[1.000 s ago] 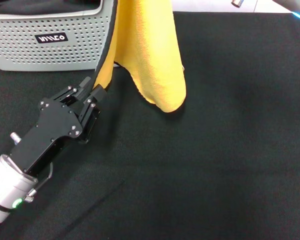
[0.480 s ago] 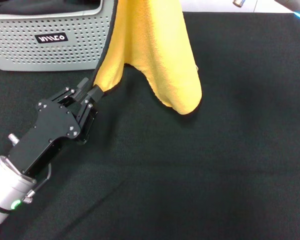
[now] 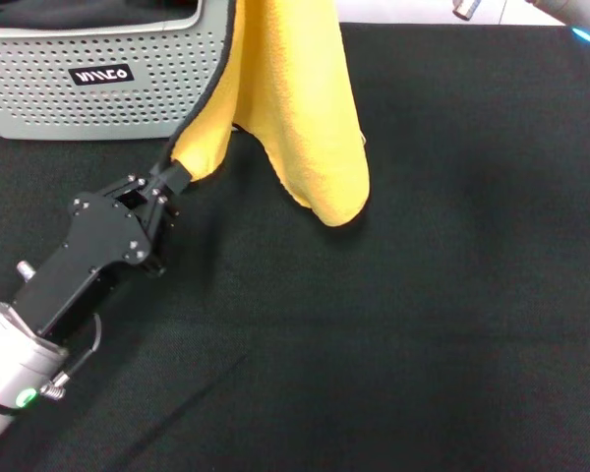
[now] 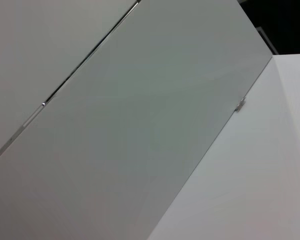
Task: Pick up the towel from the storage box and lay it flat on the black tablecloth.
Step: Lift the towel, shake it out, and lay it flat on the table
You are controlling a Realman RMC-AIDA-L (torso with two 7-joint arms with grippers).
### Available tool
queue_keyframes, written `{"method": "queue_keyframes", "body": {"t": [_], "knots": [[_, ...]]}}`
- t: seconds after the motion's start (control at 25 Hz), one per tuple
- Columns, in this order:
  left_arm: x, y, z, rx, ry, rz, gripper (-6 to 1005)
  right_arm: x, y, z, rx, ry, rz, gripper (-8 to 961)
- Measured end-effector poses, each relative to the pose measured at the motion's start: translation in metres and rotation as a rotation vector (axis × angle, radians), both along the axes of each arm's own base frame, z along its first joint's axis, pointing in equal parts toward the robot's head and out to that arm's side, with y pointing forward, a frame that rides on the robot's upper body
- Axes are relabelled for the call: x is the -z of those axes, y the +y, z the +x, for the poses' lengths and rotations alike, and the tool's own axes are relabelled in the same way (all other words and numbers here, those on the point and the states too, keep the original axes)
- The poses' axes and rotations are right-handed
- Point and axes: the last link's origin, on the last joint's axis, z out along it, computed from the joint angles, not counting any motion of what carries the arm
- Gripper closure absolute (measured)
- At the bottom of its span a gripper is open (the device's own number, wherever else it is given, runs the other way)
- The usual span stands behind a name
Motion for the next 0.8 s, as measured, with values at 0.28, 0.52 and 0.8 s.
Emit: {"method": "queue_keyframes", "body": {"t": [0.28,0.52,0.8], "knots": [[-0.015,0.002,-0.002,-0.026,-0.113,0.011,975,-0.001,-0.005,0.01,0.035,0.009,-0.02,940],[-0.037,-0.005,-0.002,0.026,-0.199,0.04,991,-0.002,-0.014,0.031,0.108,0.012,-0.073,940],[-0.057,-0.019,-0.01,0.054,-0.254,0.016,991,0.002,-0.027,0.047,0.188,-0.009,-0.17,940]]}}
